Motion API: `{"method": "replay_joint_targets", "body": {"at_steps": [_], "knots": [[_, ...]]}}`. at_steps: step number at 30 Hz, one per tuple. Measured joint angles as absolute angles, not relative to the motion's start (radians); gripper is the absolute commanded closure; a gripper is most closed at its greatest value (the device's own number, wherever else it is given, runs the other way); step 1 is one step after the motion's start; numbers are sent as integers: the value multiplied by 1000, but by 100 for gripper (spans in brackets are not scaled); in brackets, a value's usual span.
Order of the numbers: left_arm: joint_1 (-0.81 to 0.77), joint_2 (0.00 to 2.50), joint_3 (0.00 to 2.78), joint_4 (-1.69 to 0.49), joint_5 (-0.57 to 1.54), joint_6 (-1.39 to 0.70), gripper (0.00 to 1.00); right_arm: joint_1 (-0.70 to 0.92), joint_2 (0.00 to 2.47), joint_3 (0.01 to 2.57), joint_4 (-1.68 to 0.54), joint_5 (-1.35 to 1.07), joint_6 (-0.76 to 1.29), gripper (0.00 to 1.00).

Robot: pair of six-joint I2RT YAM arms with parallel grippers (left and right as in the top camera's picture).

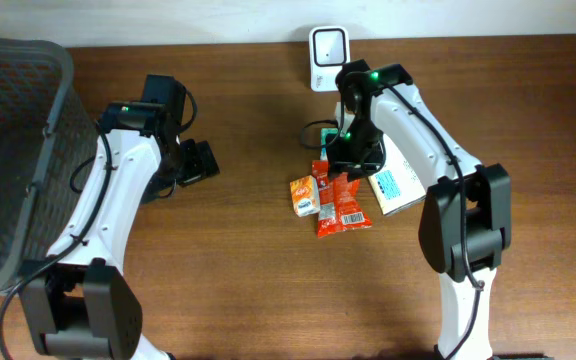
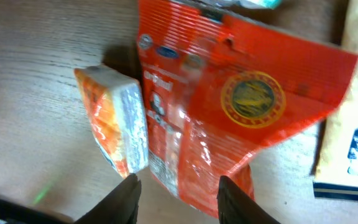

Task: Scan the item barcode

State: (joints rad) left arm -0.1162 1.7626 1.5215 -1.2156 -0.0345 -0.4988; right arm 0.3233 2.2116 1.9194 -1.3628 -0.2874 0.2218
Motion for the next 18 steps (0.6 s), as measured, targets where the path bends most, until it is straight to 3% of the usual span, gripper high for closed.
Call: {"method": "replay_joint_targets", "body": {"at_steps": [3, 5, 9, 13, 18], "knots": [[-116, 1763, 1522, -1215, -35, -499, 1, 366, 2212, 1911, -1326, -284, 163, 57], [-117, 1763, 1522, -1216, -35, -499, 1, 409, 2212, 1899, -1298, -284, 120, 50], [-116, 1763, 1522, -1216, -35, -499, 1, 478, 2212, 1851, -1213, -276, 86, 52], [-116, 1763, 1522, -1216, -35, -499, 1, 474, 2212, 1788, -1178, -253, 87, 60], [-116, 1763, 1522, -1213, -35, -499, 1, 473, 2212, 1754, -1139, -248, 89, 87]]}}
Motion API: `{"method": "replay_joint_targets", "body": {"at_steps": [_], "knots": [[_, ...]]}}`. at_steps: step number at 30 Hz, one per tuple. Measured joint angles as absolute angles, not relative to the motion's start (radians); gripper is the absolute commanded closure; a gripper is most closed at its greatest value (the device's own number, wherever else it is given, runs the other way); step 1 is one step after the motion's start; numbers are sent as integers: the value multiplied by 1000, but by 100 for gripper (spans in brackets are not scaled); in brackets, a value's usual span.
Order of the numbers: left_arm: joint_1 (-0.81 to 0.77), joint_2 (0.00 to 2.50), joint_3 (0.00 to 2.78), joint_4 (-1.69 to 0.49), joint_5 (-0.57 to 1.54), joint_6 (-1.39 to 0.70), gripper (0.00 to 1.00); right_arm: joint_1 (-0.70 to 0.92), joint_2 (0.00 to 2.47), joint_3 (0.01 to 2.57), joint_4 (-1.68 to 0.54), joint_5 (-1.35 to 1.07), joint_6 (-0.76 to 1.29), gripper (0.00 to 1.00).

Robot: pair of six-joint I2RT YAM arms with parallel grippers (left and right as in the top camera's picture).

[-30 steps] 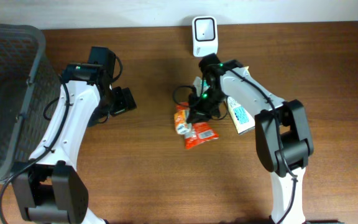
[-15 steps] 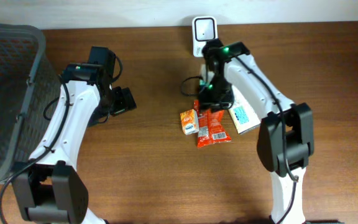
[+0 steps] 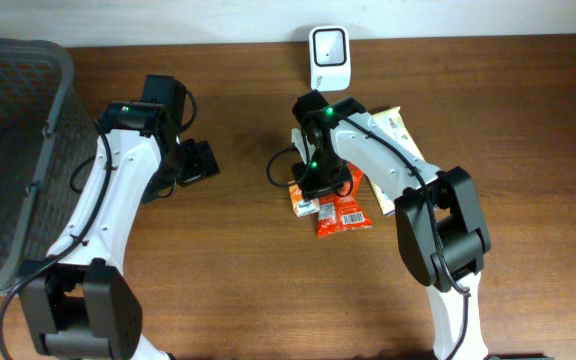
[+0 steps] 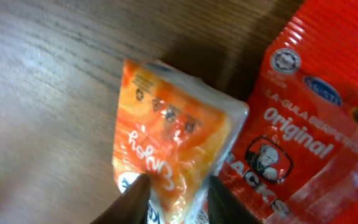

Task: Scan the item barcode

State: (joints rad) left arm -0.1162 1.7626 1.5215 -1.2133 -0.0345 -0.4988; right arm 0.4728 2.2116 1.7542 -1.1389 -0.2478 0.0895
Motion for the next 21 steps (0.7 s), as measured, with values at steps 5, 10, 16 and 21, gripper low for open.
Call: {"method": "replay_joint_targets", "body": {"at_steps": [5, 10, 16, 21], "knots": [[-116, 1763, 1522, -1212, -35, -499, 1, 473, 2212, 1746, -1097, -247, 136, 95], [-116, 1763, 1522, -1212, -35, -499, 1, 473, 2212, 1746, -1093, -248, 162, 70], [-116, 1763, 1522, -1212, -35, -499, 1, 473, 2212, 1683, -1019, -270, 166, 70], [-116, 1763, 1522, -1212, -35, -499, 1, 472, 2211, 1652, -973, -310, 186, 83]]}}
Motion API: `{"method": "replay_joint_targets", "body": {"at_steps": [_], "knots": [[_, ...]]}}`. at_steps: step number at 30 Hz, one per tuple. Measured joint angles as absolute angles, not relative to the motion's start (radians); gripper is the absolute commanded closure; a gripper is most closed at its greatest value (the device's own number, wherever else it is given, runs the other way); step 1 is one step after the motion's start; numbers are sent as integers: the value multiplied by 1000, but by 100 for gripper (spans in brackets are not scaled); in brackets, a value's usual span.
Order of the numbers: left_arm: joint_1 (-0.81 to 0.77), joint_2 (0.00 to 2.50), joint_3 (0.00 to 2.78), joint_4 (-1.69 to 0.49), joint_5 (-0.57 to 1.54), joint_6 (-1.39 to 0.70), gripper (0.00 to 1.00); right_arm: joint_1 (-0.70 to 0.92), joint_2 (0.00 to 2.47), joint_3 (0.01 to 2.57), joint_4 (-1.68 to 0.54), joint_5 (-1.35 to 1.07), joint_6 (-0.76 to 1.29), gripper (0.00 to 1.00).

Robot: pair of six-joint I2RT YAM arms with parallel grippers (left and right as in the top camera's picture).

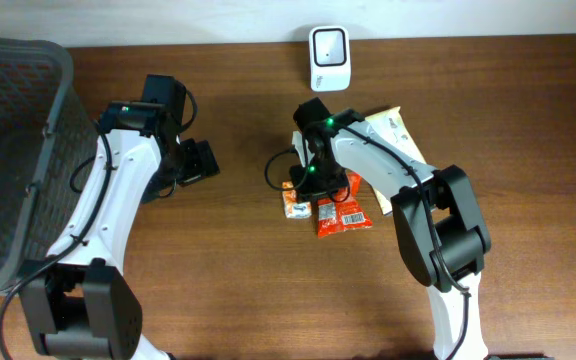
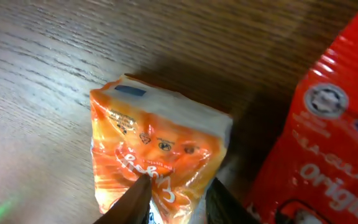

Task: Scan the item barcode
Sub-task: 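Lift the orange tissue pack and hold it under the white scanner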

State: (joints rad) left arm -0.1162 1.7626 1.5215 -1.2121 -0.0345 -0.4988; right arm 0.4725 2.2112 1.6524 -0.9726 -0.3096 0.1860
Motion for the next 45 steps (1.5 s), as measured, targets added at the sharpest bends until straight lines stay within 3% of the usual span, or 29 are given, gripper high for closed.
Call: {"method": "replay_joint_targets", "body": {"at_steps": [2, 9, 18, 24, 35, 45], "knots": [[-116, 1763, 1522, -1212, -35, -499, 1, 472, 2211, 1651, -964, -323, 198, 96], [-116, 1763, 1522, -1212, -35, -499, 1, 432, 2210, 1653, -952, -457, 213, 96], [-116, 1763, 1522, -1212, -35, -499, 1, 158, 2210, 1693, -918, -1148, 33, 96], [-116, 1763, 1522, -1213, -35, -499, 1, 58, 2210, 1693, -918, -1444, -165, 96], [-116, 1763, 1522, -1212, -35, -499, 1, 65, 2210, 1693, -909, -1518, -424, 96], [-116, 1763, 1522, -1212, -35, -499, 1, 65, 2210, 1693, -821, -1521, -465, 96]]}}
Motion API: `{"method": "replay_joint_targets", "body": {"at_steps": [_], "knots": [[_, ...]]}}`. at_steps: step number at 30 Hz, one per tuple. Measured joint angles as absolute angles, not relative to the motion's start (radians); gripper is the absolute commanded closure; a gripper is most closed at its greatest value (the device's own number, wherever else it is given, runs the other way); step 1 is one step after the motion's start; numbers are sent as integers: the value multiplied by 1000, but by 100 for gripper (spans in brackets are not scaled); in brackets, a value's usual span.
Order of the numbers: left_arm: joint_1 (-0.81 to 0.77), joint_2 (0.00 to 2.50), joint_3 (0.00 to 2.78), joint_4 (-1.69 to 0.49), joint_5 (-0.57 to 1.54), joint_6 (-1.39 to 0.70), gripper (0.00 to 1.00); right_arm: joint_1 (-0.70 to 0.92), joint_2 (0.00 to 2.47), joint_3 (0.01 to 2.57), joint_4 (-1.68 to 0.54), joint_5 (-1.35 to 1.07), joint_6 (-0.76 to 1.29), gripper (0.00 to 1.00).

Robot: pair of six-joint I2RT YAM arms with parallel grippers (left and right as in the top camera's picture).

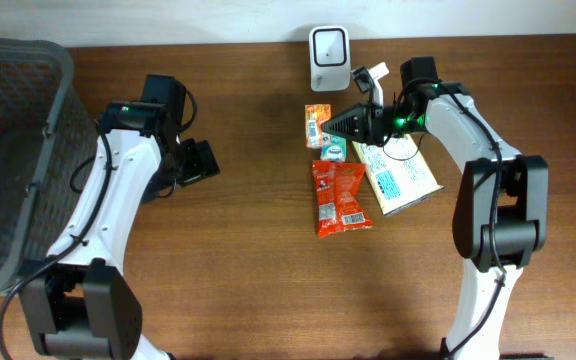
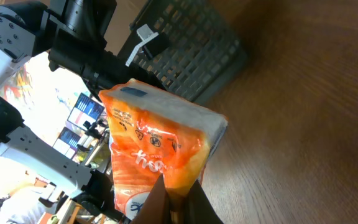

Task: Scan the item barcode
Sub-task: 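Lift the orange tissue pack and hold it under the white scanner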

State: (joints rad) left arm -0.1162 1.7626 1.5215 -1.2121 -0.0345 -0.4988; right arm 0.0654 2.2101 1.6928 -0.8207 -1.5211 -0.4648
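In the overhead view my right gripper [image 1: 340, 123] is shut on a small orange pack [image 1: 317, 124] and holds it off the table, just below the white scanner [image 1: 328, 46] at the far edge. In the right wrist view the orange pack [image 2: 157, 146] is pinched at its lower edge between my fingertips [image 2: 157, 202], and its printed face shows. My left gripper [image 1: 198, 160] hovers open and empty over the table to the left, far from the pack.
A red snack packet [image 1: 340, 197] lies mid-table, with a small teal item [image 1: 334, 151] above it and a white and yellow box [image 1: 400, 172] to its right. A dark mesh basket [image 1: 13, 150] fills the far left.
My right gripper was low over the orange pack on the table beside the red packet. Now it holds the pack, lifted and turned sideways, just below the scanner. The left arm has not moved.
First my right gripper was open above the red packet and the orange pack. Then it stood over the orange pack with fingers either side, and the pack shifted slightly left. Now the pack is gripped and held up near the scanner.
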Motion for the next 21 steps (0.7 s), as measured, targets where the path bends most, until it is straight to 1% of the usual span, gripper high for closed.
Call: {"method": "replay_joint_targets", "body": {"at_steps": [5, 7, 9, 10, 12, 15, 19, 21], "knots": [[-116, 1763, 1522, -1212, -35, -499, 1, 65, 2210, 1693, -809, -1521, -457, 96], [-116, 1763, 1522, -1212, -35, -499, 1, 65, 2210, 1693, -770, -1520, -417, 96], [-116, 1763, 1522, -1212, -35, -499, 1, 65, 2210, 1702, -706, -1472, -280, 96], [-116, 1763, 1522, -1212, -35, -499, 1, 66, 2210, 1715, -701, -1412, -202, 96], [-116, 1763, 1522, -1211, -35, -499, 1, 67, 2210, 1735, -708, -1311, -111, 96], [-116, 1763, 1522, -1204, -35, -499, 1, 80, 2204, 1792, -791, -1000, 51, 96], [-116, 1763, 1522, -1188, -35, -499, 1, 142, 2181, 1959, -990, -476, 159, 96], [-116, 1763, 1522, -1188, -35, -499, 1, 191, 2157, 2027, -1002, -234, 183, 96]]}}
